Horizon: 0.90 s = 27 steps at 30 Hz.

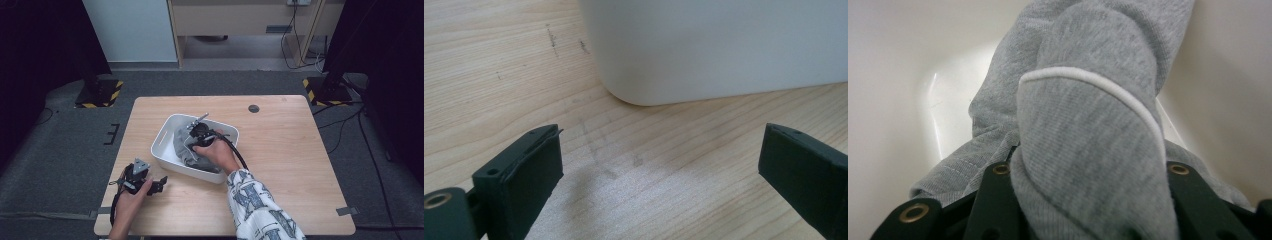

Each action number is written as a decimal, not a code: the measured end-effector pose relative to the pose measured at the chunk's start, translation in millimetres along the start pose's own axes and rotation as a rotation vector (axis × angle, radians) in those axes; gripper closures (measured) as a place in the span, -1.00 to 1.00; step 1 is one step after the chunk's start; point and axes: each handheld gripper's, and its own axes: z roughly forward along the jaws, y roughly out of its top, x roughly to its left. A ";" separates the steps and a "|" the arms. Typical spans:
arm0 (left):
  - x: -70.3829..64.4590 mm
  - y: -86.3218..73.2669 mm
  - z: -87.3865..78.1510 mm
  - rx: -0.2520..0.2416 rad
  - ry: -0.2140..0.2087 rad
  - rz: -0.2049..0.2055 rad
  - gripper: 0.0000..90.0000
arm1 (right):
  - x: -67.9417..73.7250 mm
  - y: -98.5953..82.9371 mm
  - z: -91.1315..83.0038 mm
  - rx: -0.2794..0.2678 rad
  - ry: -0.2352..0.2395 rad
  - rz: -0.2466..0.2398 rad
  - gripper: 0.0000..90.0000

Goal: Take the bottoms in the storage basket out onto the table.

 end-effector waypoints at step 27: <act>-1.8 -2.1 3.3 0.017 -0.003 0.000 -0.93 | -4.9 5.6 -23.0 -0.091 0.015 0.013 0.37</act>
